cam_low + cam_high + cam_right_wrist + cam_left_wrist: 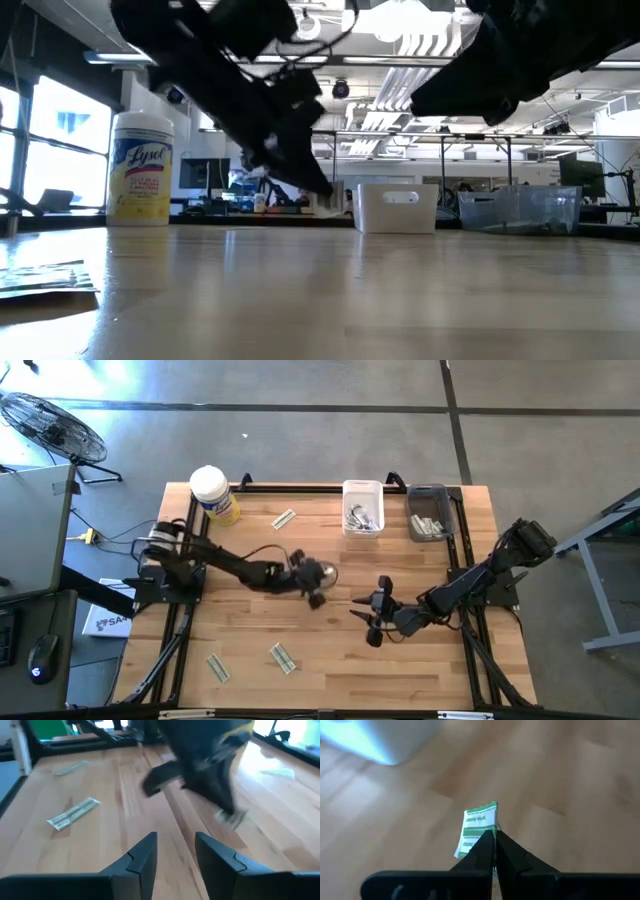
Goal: Pick & Place First Aid Supplies
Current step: Put the green bandage into the black bin
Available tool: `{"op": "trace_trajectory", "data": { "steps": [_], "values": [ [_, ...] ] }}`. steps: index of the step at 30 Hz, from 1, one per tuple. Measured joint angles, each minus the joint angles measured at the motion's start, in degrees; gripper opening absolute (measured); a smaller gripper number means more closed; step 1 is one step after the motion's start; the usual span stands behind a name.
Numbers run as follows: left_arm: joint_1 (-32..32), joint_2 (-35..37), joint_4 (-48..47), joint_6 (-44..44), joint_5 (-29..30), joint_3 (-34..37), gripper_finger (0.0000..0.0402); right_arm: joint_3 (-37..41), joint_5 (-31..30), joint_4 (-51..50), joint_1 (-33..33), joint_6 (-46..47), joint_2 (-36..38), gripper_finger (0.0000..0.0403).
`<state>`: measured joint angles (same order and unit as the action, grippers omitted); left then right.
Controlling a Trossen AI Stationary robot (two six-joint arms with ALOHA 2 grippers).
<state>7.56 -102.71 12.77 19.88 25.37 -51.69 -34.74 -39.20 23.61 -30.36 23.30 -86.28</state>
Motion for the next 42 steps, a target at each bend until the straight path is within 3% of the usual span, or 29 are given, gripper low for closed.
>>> {"op": "trace_trajectory", "data": {
  "steps": [8,14,19,23,30,42],
  "values": [
    [9.8,1.2,1.2,-6.9,-3.5,0.1,0.0002,-0.2,4.7,12.0,-0.8,-9.1,-5.5,0.0167],
    [11.2,1.7,1.7,-8.1,-7.0,0.1,0.0002,-2.6,5.2,12.3,0.2,-12.2,-9.5,0.021],
    [11.2,1.8,4.1,-8.1,-7.2,0.0,0.0002,-5.4,5.0,12.3,1.8,-12.8,-13.5,0.0212],
    [11.2,1.8,5.2,-8.9,-8.1,-0.1,0.0002,-6.2,3.5,12.1,3.4,-9.9,-16.1,0.0199],
    [11.2,1.8,7.6,-8.9,-8.0,-0.1,0.0002,-6.1,7.6,11.2,4.5,-6.9,-16.3,0.0161],
    [11.2,1.8,9.8,-8.9,-8.0,-0.1,0.0009,-6.0,8.1,11.3,4.6,-6.6,-16.3,0.004]
  ]
}}
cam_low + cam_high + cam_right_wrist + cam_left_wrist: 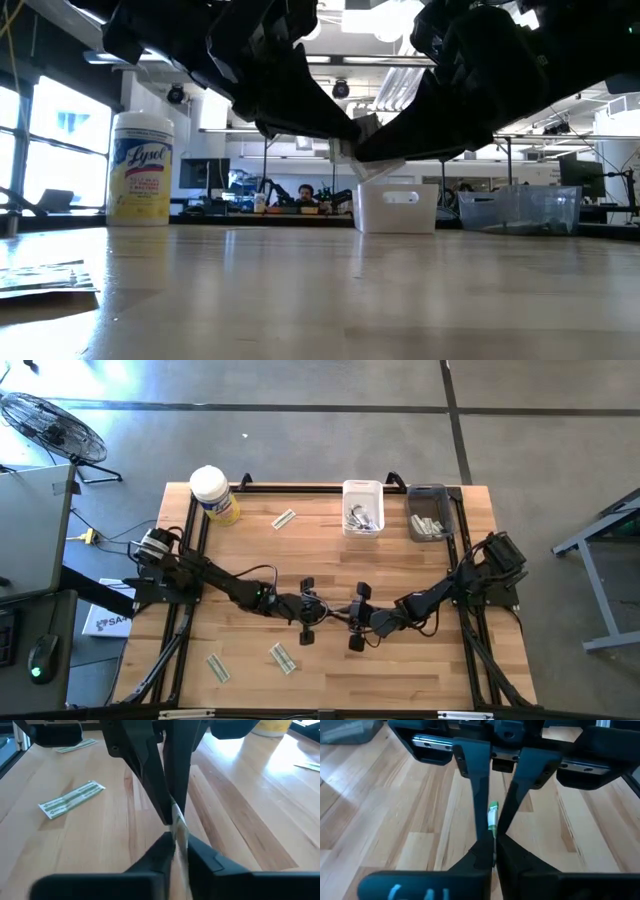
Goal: Pick & Place First Aid Supplies
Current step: Put the green bandage into the black bin
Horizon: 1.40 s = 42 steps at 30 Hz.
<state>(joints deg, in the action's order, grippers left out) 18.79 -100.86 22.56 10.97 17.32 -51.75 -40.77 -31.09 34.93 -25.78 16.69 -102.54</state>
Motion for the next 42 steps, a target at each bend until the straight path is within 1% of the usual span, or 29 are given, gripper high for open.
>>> {"op": "trace_trajectory", "data": {
  "steps": [2,3,7,10,13,16,18,20,24,27,30,33,36,42],
  "values": [
    [0.0,0.0,0.0,0.2,0.0,0.0,0.0025,0.0,0.0,0.0,0.0,0.0,0.0,0.0014],
    [0.0,0.0,0.0,0.2,0.2,0.0,0.0034,0.0,0.1,0.0,0.0,0.0,0.0,0.0007],
    [0.0,0.2,-0.2,0.1,0.4,0.0,0.0084,0.0,0.0,0.0,0.0,1.1,0.0,0.0012],
    [0.1,1.6,-1.1,-0.1,0.4,0.0,0.0128,0.0,0.0,-0.2,0.0,1.1,0.1,0.0005],
    [0.5,4.9,-5.4,0.0,0.6,0.0,0.0168,0.0,-0.3,-3.0,0.0,1.8,1.4,0.0004],
    [1.4,9.0,-11.5,1.4,0.7,-0.1,0.0196,0.0,-2.5,-9.7,-0.1,5.3,5.0,0.0003],
    [2.1,11.1,-14.7,3.1,1.5,-0.1,0.0206,0.0,-4.6,-17.0,-0.2,8.7,8.2,0.0002],
    [2.9,13.0,-18.9,4.4,2.7,-0.1,0.0209,0.0,-8.0,-25.3,-0.1,13.0,11.8,0.0003],
    [4.3,14.8,-23.6,6.3,3.7,-0.1,0.021,0.0,-15.5,-43.1,1.6,20.4,19.7,0.0002],
    [4.7,15.0,-24.2,7.2,4.1,-0.1,0.021,0.0,-18.1,-56.4,4.9,26.6,26.4,0.0002],
    [4.5,14.9,-24.1,7.3,4.1,-0.1,0.0211,0.0,-18.3,-69.5,9.8,32.1,32.5,0.0001],
    [4.5,14.9,-24.1,7.3,4.2,-0.1,0.0211,0.0,-18.4,-78.9,15.7,36.0,37.0,0.0002],
    [4.5,14.9,-24.0,7.3,4.3,-0.1,0.0211,0.0,-17.8,-83.2,21.7,35.8,39.3,0.0001],
    [4.5,14.9,-23.7,7.3,4.3,-0.1,0.0211,0.0,-16.4,-84.3,34.7,30.7,39.5,0.0001]
  ]
}}
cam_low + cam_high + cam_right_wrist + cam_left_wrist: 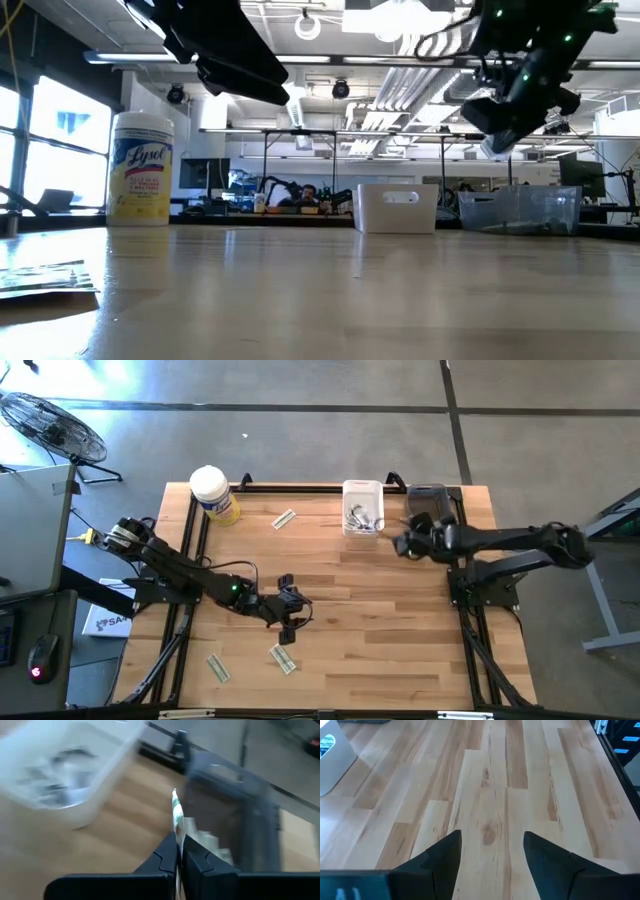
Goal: Pick & Place First Aid Supplies
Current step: Put the green bandage into the black bin
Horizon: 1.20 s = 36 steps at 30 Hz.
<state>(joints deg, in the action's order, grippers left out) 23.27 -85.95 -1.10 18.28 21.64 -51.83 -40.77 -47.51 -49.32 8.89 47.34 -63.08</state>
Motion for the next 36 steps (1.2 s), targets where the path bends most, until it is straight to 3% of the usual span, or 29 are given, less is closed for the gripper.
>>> {"op": "trace_trajectory", "data": {
  "steps": [4,7,13,19,26,36],
  "values": [
    [0.0,0.0,0.0,0.0,0.0,0.0,0.0211,0.0,1.5,-1.9,9.5,-3.1,-0.2,0.0004],
    [0.0,0.0,0.0,0.0,0.1,0.0,0.0211,0.0,5.9,-2.4,15.5,-6.5,-0.2,0.0013],
    [0.0,0.0,0.0,0.4,3.5,0.0,0.0211,0.0,11.1,-2.3,21.6,-8.9,-1.1,0.0052],
    [-1.3,0.0,-4.5,10.8,6.4,0.0,0.0211,0.0,12.4,-2.3,23.4,-8.9,-2.2,0.0113],
    [-9.3,0.0,-16.3,21.6,7.5,0.0,0.0211,-0.1,10.3,-2.4,22.7,-10.5,-0.8,0.0158],
    [-24.5,0.0,-17.9,20.5,0.8,0.0,0.0211,-2.4,8.9,-2.3,21.2,-15.1,3.6,0.0171]
  ]
}}
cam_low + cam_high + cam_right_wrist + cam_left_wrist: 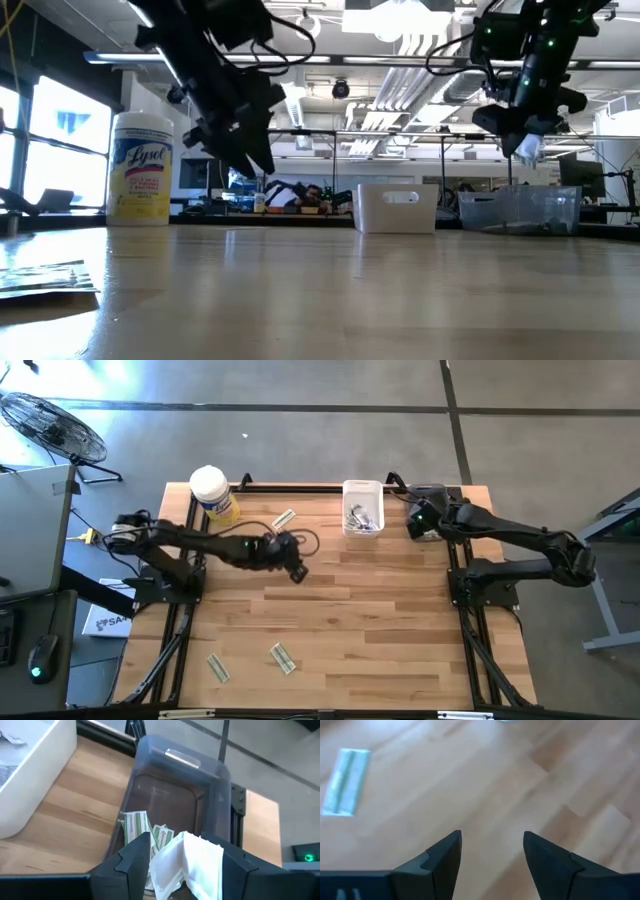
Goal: Pick & Place First Aid Supplies
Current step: Put the green bandage into the black bin
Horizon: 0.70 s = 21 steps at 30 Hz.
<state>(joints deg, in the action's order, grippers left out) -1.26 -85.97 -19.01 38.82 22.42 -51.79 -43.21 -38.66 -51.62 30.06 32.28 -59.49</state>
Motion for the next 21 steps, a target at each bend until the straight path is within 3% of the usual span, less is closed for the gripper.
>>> {"op": "trace_trajectory", "data": {
  "steps": [6,9,13,16,21],
  "values": [
    [-7.5,0.0,2.2,-2.8,-1.2,0.0,0.0211,4.1,1.6,3.3,2.9,2.7,-0.2,0.0206],
    [-12.7,-0.2,2.2,-3.0,-6.7,0.0,0.0211,6.9,6.9,7.5,6.1,4.8,-0.2,0.0223],
    [-17.0,-0.2,2.7,-5.1,-8.4,0.0,0.0211,9.5,12.6,16.8,9.2,5.2,-0.1,0.0238],
    [-18.7,-0.2,2.7,-6.6,-8.4,0.0,0.0211,9.7,11.0,20.9,9.8,4.9,0.0,0.024],
    [-19.6,-0.3,2.5,-8.1,-7.9,0.0,0.0211,9.7,4.9,17.3,9.6,1.5,-0.1,0.024]
  ]
}}
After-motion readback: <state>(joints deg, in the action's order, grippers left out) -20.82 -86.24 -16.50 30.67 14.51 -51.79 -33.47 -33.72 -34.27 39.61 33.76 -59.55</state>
